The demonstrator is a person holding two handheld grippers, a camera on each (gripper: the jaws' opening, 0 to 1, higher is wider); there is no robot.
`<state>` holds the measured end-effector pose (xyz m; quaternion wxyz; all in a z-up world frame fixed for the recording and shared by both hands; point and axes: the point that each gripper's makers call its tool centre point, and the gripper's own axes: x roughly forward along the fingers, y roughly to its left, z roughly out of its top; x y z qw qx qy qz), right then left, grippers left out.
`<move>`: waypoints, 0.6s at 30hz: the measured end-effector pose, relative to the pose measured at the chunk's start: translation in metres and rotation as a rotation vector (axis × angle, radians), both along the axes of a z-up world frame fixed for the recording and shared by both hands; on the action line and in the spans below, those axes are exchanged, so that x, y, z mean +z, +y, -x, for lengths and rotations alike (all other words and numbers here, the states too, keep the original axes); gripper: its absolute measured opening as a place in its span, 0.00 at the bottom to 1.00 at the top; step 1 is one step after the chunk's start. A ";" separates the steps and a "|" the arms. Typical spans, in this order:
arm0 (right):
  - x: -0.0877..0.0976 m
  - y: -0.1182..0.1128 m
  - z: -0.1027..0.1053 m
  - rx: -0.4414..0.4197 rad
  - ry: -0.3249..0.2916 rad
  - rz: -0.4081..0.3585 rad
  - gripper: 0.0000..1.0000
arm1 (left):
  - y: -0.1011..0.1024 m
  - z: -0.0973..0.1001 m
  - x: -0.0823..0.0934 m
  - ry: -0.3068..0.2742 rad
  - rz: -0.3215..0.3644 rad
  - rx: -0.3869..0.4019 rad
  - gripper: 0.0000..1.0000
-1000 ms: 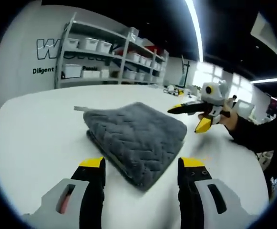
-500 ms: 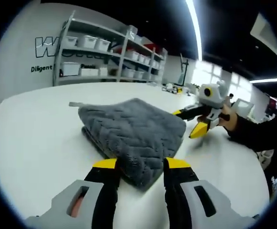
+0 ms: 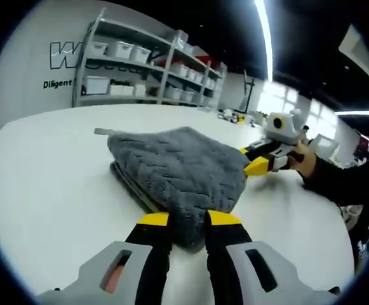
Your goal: Open the folded towel by lifting each exposed corner and separating the folded layers until the towel lies flat within the target outline without major curled edges
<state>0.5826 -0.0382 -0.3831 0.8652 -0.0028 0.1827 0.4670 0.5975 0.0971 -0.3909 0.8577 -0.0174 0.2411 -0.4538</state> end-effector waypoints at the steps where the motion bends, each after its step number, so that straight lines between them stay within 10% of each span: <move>1: 0.000 0.000 0.000 -0.001 0.018 -0.010 0.11 | 0.001 0.000 0.001 0.010 0.006 0.000 0.15; 18: -0.003 -0.003 0.009 0.021 0.090 -0.041 0.08 | 0.000 0.008 0.002 0.110 0.039 -0.012 0.08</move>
